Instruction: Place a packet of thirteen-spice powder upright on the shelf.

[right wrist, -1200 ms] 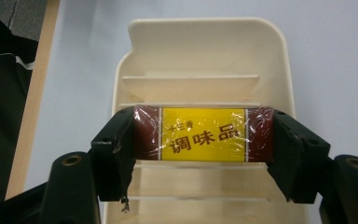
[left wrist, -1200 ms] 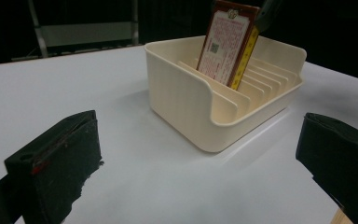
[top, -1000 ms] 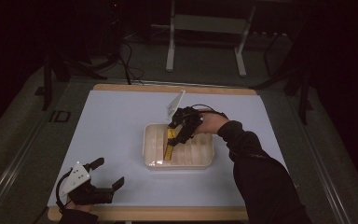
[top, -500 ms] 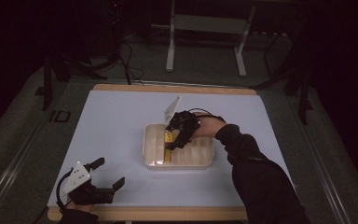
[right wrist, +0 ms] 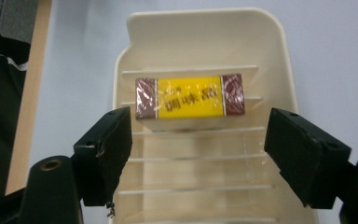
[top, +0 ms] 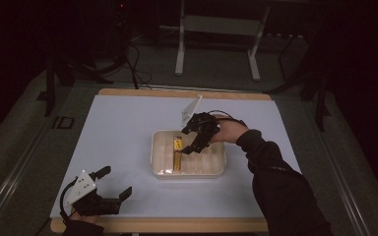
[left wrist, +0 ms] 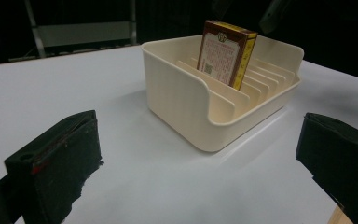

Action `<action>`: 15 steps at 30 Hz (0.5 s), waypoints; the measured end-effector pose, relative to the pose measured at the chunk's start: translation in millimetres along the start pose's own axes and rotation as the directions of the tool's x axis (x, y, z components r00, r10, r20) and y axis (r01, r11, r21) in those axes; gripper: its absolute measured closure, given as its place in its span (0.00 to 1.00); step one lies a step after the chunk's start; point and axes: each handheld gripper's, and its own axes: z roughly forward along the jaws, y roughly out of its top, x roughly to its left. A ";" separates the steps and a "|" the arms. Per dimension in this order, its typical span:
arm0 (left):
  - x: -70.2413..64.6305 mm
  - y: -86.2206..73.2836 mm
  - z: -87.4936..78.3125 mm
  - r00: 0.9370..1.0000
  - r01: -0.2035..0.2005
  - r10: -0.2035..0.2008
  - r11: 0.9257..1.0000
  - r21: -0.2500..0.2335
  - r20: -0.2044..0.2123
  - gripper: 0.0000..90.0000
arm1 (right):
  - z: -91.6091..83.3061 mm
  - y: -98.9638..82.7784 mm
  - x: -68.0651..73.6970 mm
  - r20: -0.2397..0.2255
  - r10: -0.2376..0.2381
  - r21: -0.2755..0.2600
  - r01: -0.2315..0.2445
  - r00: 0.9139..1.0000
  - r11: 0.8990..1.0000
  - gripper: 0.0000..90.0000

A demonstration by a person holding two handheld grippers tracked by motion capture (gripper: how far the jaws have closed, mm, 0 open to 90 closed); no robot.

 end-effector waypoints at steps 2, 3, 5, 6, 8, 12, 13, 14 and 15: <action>-0.1 -0.1 0.2 1.000 -0.001 0.001 1.000 0.001 -0.001 0.00 | -7.3 -4.2 0.5 0.030 0.012 0.001 -0.012 0.999 1.000 0.25; -0.1 -0.2 0.4 1.000 -0.002 0.002 1.000 0.001 -0.001 0.00 | -10.1 -5.7 1.2 0.044 0.020 -0.001 -0.020 0.999 1.000 0.23; 0.1 -0.3 0.6 1.000 -0.001 0.001 1.000 0.002 -0.001 0.00 | -15.3 -8.9 0.9 0.059 0.037 -0.001 -0.037 0.998 0.999 0.21; 0.1 -0.3 0.8 1.000 -0.002 0.002 1.000 0.003 -0.001 0.00 | -18.0 -10.6 1.6 0.072 0.047 -0.002 -0.047 0.996 0.999 0.19; 0.0 -0.3 1.0 1.000 -0.001 0.001 1.000 0.004 0.000 0.00 | -22.7 -14.7 0.6 0.083 0.077 -0.014 -0.076 0.994 0.997 0.15; -0.3 -0.3 0.6 1.000 -0.002 0.002 1.000 0.004 -0.001 0.00 | -32.7 -24.4 -0.6 0.083 0.134 -0.063 -0.129 0.987 0.990 0.13; -0.2 -0.3 0.3 1.000 -0.002 0.002 1.000 0.004 -0.001 0.00 | -34.5 -26.9 0.0 0.105 0.141 -0.065 -0.135 0.984 0.989 0.13; 0.0 -0.3 0.2 1.000 -0.002 0.002 1.000 0.004 -0.002 0.00 | -35.9 -29.8 0.6 0.117 0.148 -0.068 -0.141 0.982 0.988 0.13; 0.0 -0.4 0.3 1.000 0.000 0.000 1.000 0.002 -0.004 0.00 | -37.5 -33.0 1.1 0.120 0.152 -0.071 -0.144 0.981 0.987 0.13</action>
